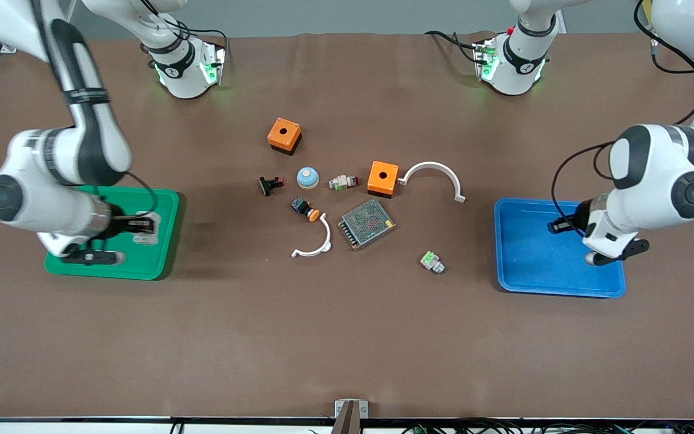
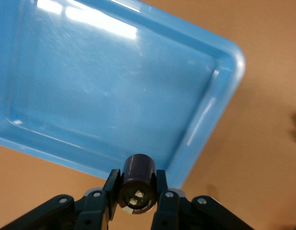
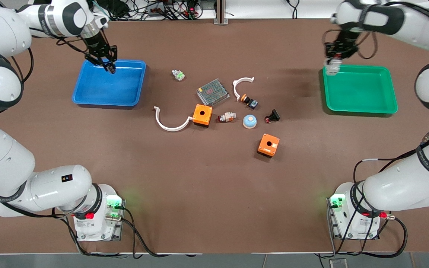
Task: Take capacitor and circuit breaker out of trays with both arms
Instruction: 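Lift the breaker with the right gripper while the left gripper carries the capacitor, then lower the breaker onto the table while the left gripper sets down the capacitor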
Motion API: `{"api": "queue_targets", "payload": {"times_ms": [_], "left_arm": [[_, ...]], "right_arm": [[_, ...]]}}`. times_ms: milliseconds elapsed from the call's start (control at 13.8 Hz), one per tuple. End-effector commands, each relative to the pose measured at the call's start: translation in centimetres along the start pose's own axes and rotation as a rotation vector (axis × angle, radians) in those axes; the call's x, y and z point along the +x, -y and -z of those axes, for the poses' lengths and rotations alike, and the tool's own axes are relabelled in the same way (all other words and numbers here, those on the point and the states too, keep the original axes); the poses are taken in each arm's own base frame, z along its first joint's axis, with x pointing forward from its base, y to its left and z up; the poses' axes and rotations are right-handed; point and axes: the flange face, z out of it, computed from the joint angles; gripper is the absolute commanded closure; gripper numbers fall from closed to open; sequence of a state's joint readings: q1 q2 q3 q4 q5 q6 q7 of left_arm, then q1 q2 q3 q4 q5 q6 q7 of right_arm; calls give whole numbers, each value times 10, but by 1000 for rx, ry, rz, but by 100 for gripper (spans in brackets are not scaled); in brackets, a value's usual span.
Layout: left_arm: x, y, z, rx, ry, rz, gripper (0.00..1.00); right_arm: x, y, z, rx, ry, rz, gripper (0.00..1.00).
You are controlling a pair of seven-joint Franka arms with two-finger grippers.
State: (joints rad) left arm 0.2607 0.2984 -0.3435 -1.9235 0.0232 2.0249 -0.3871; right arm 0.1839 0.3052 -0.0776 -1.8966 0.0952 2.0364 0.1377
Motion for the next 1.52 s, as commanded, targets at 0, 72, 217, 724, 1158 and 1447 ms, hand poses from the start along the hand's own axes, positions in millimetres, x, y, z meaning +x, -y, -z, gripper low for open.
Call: {"api": "queue_targets", "payload": {"times_ms": [0,72,217,724,1158,1447], "left_arm": [[-15,-29,-7,-20,23,26,99],[-21,-48,-13,-28,30,45,99],[-29,-73,-29,-37,55,78,100],[-60,-164,-107,-73,60,209,100],[-87,-203,-149,-60,87,267,100],[-86,-205,-159,-58,97,272,66]], "right_arm": [[-13,74,-18,-15,-34,-78,100],[-17,98,-27,-17,-46,-105,100],[-26,147,-50,-14,-80,-151,100],[-36,228,-119,44,-124,-219,100],[-36,244,-133,31,-118,-194,100],[-39,258,-131,32,-122,-179,1]]}}
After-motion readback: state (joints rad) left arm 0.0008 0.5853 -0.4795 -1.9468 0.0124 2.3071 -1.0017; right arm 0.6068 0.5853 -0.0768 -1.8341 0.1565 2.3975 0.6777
